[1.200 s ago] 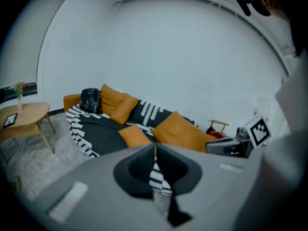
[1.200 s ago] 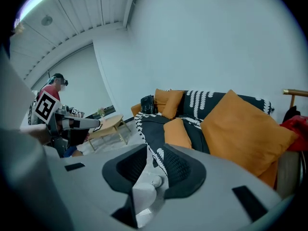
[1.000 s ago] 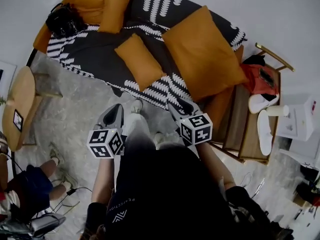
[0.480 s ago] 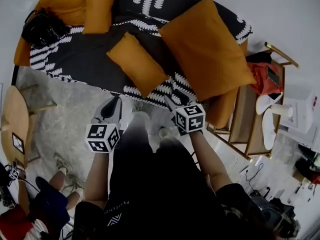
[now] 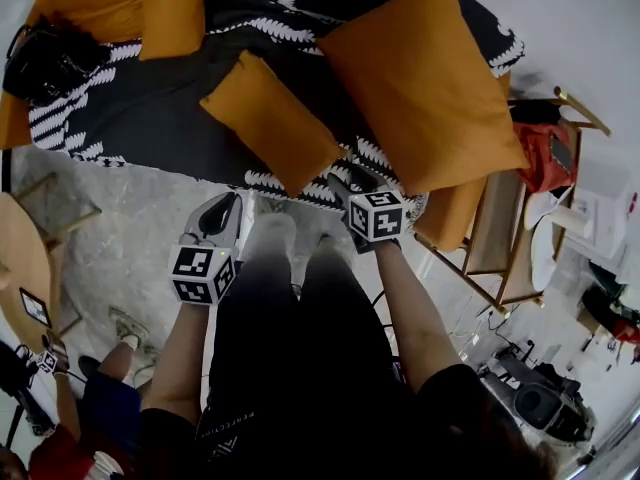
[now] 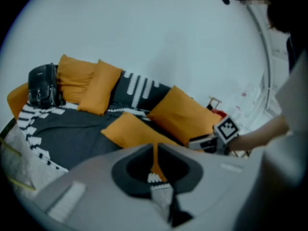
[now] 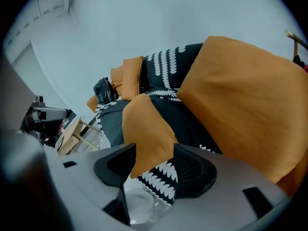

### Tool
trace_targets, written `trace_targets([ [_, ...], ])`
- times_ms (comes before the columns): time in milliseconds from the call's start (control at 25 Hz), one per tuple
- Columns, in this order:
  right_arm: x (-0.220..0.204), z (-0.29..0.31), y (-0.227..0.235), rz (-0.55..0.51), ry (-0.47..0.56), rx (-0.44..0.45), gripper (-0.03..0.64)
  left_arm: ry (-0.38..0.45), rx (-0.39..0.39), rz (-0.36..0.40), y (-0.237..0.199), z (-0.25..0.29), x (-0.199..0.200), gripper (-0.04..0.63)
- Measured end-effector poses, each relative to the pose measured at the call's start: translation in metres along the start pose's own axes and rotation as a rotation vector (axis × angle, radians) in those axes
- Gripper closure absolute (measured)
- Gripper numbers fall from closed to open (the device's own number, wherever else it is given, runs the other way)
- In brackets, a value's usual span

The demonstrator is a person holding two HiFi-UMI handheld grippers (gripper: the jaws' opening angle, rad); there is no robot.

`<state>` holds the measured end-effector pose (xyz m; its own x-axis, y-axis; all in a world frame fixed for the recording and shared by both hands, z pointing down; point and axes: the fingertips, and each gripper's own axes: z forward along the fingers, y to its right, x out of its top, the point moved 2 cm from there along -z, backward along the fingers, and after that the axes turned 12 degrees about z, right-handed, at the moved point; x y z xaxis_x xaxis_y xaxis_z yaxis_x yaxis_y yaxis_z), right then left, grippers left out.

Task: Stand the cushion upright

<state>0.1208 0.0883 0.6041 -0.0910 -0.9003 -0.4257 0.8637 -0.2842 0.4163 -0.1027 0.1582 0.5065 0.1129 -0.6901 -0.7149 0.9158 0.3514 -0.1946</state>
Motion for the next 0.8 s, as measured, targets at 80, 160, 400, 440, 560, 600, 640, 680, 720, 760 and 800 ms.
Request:
trace_targets([
  [80, 0.001, 0.011, 0.001, -0.013, -0.012, -0.008, 0.377, -0.017, -0.013, 0.009, -0.009, 0.009, -0.004, 0.563],
  [160, 0.002, 0.02, 0.001, -0.032, -0.029, -0.001, 0.377, -0.031, -0.012, 0.005, -0.015, 0.019, -0.007, 0.563],
  [400, 0.004, 0.042, 0.016, -0.038, -0.075, 0.032, 0.345, -0.066, 0.01, -0.016, -0.01, 0.048, -0.007, 0.563],
  [440, 0.003, 0.044, 0.019, -0.035, -0.081, 0.038, 0.343, -0.069, 0.014, -0.017, -0.007, 0.052, -0.007, 0.563],
  [560, 0.002, 0.053, 0.028, -0.032, -0.099, 0.054, 0.336, -0.079, 0.026, -0.035, -0.001, 0.064, -0.008, 0.563],
  [600, 0.003, 0.056, 0.03, -0.033, -0.102, 0.062, 0.334, -0.083, 0.031, -0.044, -0.001, 0.068, -0.009, 0.563],
  [640, 0.005, 0.058, 0.031, -0.035, -0.104, 0.072, 0.333, -0.087, 0.037, -0.054, 0.0, 0.07, -0.009, 0.563],
  [680, 0.006, 0.06, 0.031, -0.037, -0.106, 0.084, 0.33, -0.091, 0.044, -0.064, 0.0, 0.072, -0.009, 0.563],
  [720, 0.006, 0.062, 0.03, -0.04, -0.11, 0.097, 0.329, -0.094, 0.052, -0.072, 0.001, 0.074, -0.01, 0.563],
  [760, 0.006, 0.065, 0.031, -0.045, -0.116, 0.11, 0.323, -0.096, 0.058, -0.078, 0.002, 0.075, -0.011, 0.563],
  [800, 0.006, 0.068, 0.031, -0.05, -0.123, 0.125, 0.312, -0.096, 0.064, -0.084, 0.003, 0.077, -0.011, 0.563],
])
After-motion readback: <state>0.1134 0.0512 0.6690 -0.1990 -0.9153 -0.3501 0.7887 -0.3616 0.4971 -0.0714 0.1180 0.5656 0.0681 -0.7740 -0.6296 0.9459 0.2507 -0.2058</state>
